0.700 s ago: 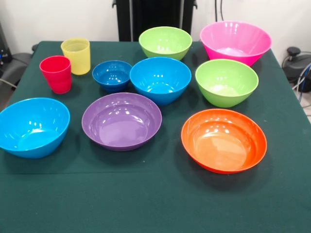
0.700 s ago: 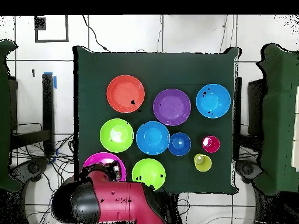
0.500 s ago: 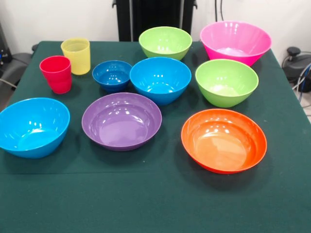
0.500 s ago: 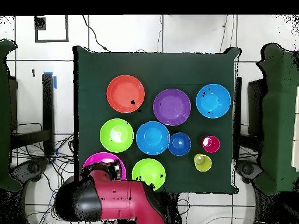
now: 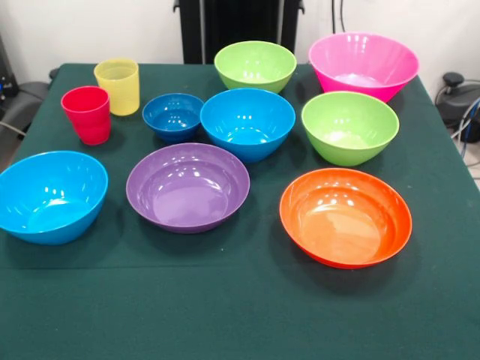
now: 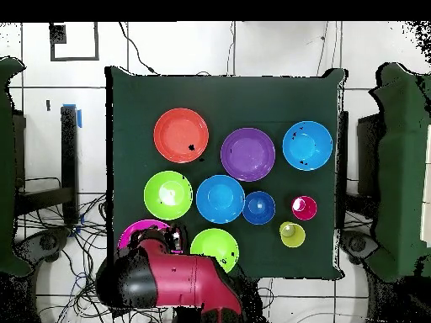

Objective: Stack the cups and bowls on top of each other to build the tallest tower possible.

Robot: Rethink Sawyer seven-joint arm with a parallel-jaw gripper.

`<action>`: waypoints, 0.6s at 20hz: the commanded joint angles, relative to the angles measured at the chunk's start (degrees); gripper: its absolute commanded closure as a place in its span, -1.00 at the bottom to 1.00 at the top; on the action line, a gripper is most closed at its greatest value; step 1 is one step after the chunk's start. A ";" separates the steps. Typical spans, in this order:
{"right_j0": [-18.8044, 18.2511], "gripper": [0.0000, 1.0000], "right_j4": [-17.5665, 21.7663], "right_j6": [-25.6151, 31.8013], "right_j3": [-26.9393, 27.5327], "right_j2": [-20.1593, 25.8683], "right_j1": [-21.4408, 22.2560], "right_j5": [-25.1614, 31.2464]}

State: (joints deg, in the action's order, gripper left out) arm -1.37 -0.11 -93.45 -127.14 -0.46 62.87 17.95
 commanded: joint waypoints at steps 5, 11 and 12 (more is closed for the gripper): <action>-0.83 -1.00 3.23 -9.68 -3.55 1.51 -11.94 -9.95; -0.50 -1.00 3.45 -10.11 -3.02 1.14 -14.58 -12.09; -0.47 -1.00 3.44 -10.17 -2.95 1.05 -14.94 -12.45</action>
State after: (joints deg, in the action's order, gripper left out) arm -1.41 -0.16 -95.47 -127.47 -0.44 53.99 9.19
